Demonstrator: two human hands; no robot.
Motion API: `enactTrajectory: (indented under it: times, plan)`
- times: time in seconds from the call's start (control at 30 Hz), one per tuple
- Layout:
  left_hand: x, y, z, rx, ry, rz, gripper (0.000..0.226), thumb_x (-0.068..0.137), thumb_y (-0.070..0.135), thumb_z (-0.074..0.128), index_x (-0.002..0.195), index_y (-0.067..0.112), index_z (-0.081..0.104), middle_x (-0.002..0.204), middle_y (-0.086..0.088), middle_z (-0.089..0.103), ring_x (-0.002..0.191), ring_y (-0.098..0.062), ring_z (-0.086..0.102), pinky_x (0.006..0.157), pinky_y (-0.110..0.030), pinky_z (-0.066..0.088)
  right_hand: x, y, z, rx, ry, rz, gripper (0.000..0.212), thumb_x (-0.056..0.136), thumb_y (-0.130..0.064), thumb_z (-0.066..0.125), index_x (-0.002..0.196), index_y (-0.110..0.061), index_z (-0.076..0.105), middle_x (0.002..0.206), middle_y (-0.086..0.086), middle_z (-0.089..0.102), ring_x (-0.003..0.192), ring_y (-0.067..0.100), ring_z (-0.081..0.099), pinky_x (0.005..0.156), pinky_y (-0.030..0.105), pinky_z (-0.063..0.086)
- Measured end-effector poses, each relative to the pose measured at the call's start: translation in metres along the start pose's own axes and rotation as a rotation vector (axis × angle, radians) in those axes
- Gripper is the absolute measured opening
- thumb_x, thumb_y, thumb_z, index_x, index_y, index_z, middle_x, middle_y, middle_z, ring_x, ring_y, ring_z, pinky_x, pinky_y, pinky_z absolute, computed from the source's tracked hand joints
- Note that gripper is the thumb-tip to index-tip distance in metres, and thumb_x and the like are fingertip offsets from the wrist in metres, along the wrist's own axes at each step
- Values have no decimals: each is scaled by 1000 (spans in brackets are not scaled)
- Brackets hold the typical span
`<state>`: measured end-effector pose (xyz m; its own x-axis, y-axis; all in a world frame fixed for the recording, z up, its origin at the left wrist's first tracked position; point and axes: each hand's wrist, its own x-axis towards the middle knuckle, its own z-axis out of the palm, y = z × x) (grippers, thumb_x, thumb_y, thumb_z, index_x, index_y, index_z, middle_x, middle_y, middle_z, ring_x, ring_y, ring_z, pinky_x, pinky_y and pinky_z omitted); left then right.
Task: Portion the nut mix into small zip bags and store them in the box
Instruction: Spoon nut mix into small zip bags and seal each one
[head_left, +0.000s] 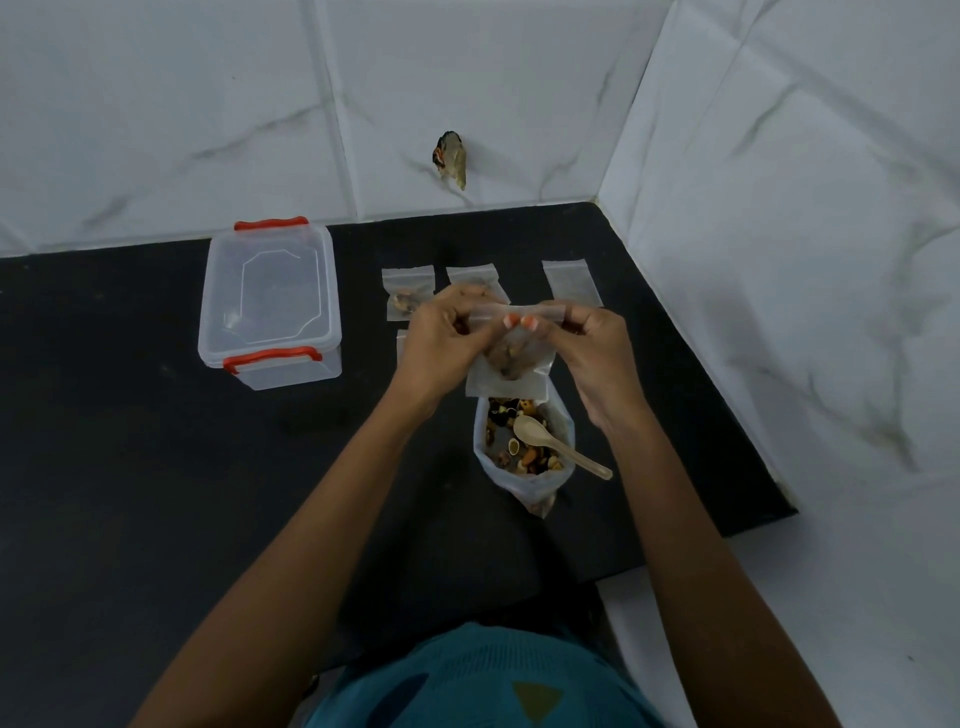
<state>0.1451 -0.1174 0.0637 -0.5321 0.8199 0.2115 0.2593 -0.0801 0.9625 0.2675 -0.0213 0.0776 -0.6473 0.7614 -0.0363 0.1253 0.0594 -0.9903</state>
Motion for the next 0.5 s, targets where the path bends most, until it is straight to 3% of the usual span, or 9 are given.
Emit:
enactTrajectory:
  times: [0.13,0.27,0.5]
  plan:
    - [14,-8,2,-67,37,-14,10,85,8,61,90,16,63,109,-11,59,99,-18,61,76,-26,56,12,4,-4,52,79,30,10,82,-11,65,90,-16,65,89,-4,67,85,4,64,70,15,53]
    - [28,-13,1,-176,-23,-104,11,85,4,58,91,11,64,97,0,63,90,-5,64,75,-19,54,32,5,-8,32,140,27,7,82,-10,64,89,-13,65,87,-4,64,85,5,62,73,16,53]
    - [69,-29,3,-52,-11,-119,10,87,11,60,81,19,61,89,4,62,88,-6,61,76,-19,52,73,18,-18,36,148,50,3,84,-13,64,87,-15,63,87,-4,65,89,10,65,83,29,55]
